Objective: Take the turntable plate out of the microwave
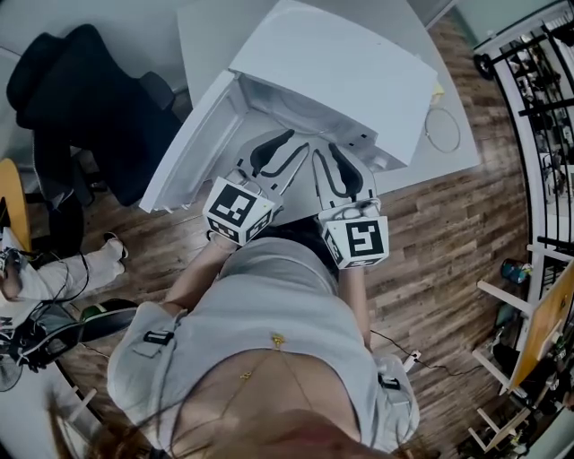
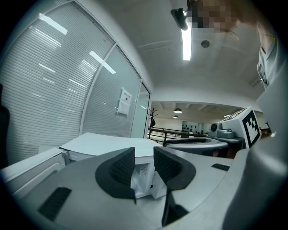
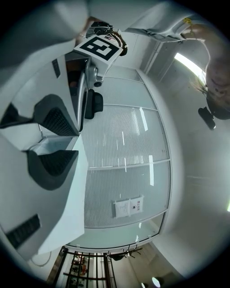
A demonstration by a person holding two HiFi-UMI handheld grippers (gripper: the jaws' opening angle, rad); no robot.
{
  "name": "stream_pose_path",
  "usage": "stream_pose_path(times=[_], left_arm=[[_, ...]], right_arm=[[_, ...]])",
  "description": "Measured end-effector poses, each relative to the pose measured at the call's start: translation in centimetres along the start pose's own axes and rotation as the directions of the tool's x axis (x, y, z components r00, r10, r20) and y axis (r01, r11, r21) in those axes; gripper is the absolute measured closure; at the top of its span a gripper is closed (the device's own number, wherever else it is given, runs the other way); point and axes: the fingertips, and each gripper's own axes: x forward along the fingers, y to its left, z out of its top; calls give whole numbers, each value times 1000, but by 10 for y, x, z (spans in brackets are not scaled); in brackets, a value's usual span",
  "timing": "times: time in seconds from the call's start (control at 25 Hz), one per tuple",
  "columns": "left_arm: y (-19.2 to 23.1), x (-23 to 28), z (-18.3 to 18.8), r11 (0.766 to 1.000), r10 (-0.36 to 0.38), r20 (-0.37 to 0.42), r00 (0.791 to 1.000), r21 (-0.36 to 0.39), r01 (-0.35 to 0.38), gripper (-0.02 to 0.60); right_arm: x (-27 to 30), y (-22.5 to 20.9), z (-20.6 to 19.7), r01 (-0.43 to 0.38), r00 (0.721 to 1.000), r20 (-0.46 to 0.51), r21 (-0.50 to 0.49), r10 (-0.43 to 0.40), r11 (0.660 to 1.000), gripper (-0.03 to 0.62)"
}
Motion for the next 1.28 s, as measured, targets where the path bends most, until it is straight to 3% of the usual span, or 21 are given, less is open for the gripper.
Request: stream_pose_path(times=[0.64, 1.28], left_arm=[[22, 20, -4, 1000, -6, -10, 1000, -8, 6, 453], [46, 36, -39, 1000, 2, -68, 998, -23, -4, 451]], right_arm=[[31, -14, -11, 18, 1000, -3, 44, -18, 999, 494], [55, -24, -49, 57, 994, -93, 77, -49, 995, 494]])
